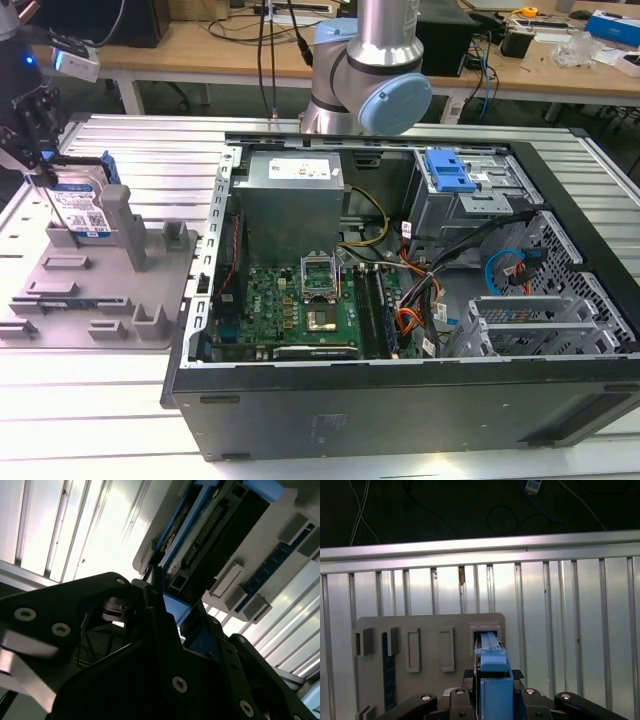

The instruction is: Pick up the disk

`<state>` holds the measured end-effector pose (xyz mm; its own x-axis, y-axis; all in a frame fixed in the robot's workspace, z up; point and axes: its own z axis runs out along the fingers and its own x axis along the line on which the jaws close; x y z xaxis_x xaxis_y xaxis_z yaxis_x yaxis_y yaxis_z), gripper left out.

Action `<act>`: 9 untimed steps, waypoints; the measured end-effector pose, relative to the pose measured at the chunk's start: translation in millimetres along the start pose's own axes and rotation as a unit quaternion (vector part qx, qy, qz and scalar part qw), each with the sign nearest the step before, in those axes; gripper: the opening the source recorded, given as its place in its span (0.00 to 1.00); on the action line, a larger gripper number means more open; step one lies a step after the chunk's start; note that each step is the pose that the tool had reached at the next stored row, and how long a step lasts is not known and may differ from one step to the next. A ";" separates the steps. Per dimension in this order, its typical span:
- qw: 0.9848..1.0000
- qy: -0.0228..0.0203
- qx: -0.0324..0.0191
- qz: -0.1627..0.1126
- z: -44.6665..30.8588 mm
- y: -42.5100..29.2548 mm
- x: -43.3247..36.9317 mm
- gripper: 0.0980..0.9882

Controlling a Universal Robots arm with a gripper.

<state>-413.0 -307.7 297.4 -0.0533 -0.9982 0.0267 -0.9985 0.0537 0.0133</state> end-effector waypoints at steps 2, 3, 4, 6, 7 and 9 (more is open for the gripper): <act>1.000 0.000 0.000 0.000 0.0 0.0 0.0 0.30; 1.000 0.000 0.000 0.000 -0.1 0.0 0.0 0.30; 1.000 0.001 0.001 0.000 -0.8 -0.1 0.0 0.30; 1.000 0.003 0.000 0.000 -3.9 0.0 0.1 0.30; 1.000 0.003 0.000 0.000 -7.8 0.1 0.2 0.30; 1.000 0.003 0.000 0.000 -13.7 0.2 0.4 0.30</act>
<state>-413.0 -307.7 311.1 -0.0534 -0.9981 0.0322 -0.9985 0.0538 0.0128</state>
